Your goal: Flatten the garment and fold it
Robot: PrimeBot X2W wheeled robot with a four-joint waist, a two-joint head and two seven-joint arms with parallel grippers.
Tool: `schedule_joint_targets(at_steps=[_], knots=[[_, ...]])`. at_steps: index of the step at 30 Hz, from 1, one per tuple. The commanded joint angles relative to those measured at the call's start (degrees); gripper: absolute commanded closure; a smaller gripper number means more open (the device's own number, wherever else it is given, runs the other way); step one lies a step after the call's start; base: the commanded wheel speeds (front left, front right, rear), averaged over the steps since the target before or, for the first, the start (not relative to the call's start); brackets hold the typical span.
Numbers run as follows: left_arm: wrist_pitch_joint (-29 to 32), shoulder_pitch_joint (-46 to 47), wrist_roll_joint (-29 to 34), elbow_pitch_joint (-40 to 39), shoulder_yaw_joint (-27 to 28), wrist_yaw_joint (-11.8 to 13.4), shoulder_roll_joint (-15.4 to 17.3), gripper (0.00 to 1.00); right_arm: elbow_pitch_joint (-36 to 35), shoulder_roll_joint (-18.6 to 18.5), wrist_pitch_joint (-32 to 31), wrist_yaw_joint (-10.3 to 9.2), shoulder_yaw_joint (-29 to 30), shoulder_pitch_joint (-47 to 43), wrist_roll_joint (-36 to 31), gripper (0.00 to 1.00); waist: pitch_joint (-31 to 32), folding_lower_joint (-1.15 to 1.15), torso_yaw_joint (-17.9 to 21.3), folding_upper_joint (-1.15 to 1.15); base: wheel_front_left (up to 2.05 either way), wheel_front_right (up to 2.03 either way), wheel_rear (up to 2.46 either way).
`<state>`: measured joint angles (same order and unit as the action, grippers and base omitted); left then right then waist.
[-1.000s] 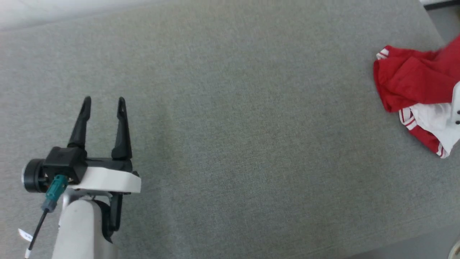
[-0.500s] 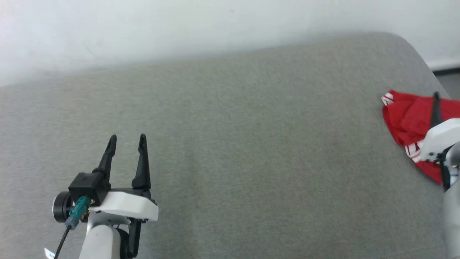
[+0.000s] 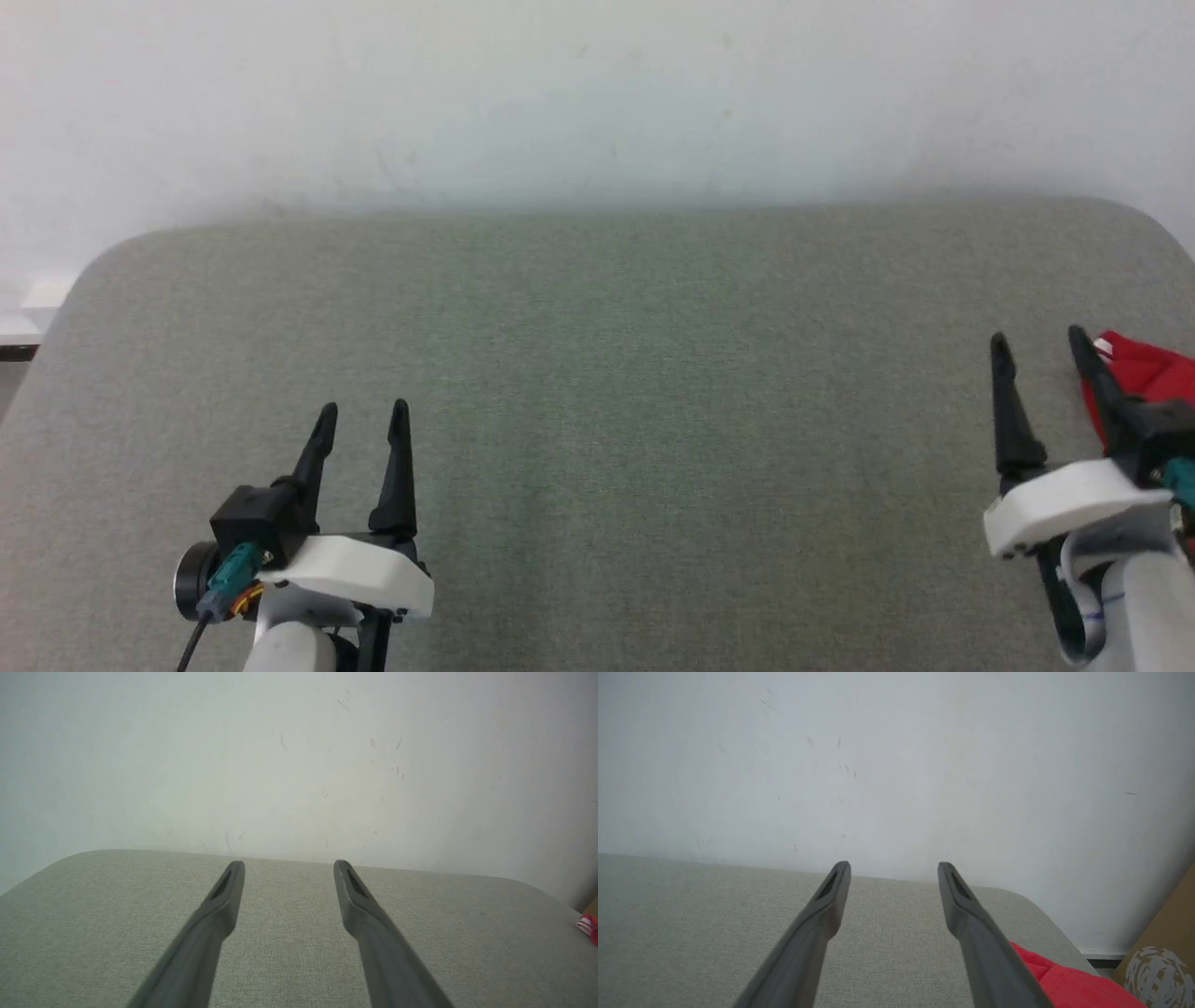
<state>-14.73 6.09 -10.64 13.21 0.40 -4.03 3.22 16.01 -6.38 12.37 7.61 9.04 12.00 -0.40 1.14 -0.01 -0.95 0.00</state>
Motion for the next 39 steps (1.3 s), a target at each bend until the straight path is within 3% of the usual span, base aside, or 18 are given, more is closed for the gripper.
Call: schedule_joint_targets(at_steps=[1,9,30,31,39], knots=[[-0.27,-0.78,-0.32,0.18,-0.25,-0.4,-0.23,0.0,-3.55,0.7,-0.92,-0.12,-1.21,-3.07,0.86,0.0,1.6,0.01,-2.1,0.0,0.0,0.0,0.0],[-0.27,-1.7,-0.32,0.51,-1.32,-0.36,-0.3,0.0,-11.06,2.97,-2.04,-0.12,-2.71,-10.73,2.17,0.0,1.75,0.01,-2.57,0.0,0.0,0.0,0.0],[-0.27,-3.31,-1.6,0.8,-2.57,0.86,-0.34,0.0,-12.02,3.49,-2.16,-0.12,-4.77,-14.04,4.88,0.0,1.83,0.01,-1.67,0.0,0.0,0.0,0.0],[0.05,-2.64,-0.96,0.63,-2.49,0.6,-0.14,1.0,-11.79,3.26,-1.83,0.0,-4.86,-13.78,4.48,1.0,1.83,0.01,-1.66,0.0,0.0,0.0,0.0],[0.12,-2.64,-0.94,0.61,-2.47,0.59,-0.13,1.0,-11.77,3.23,-1.83,0.0,-4.98,-13.77,4.47,1.0,1.81,0.01,-1.64,0.0,0.0,0.0,0.0]])
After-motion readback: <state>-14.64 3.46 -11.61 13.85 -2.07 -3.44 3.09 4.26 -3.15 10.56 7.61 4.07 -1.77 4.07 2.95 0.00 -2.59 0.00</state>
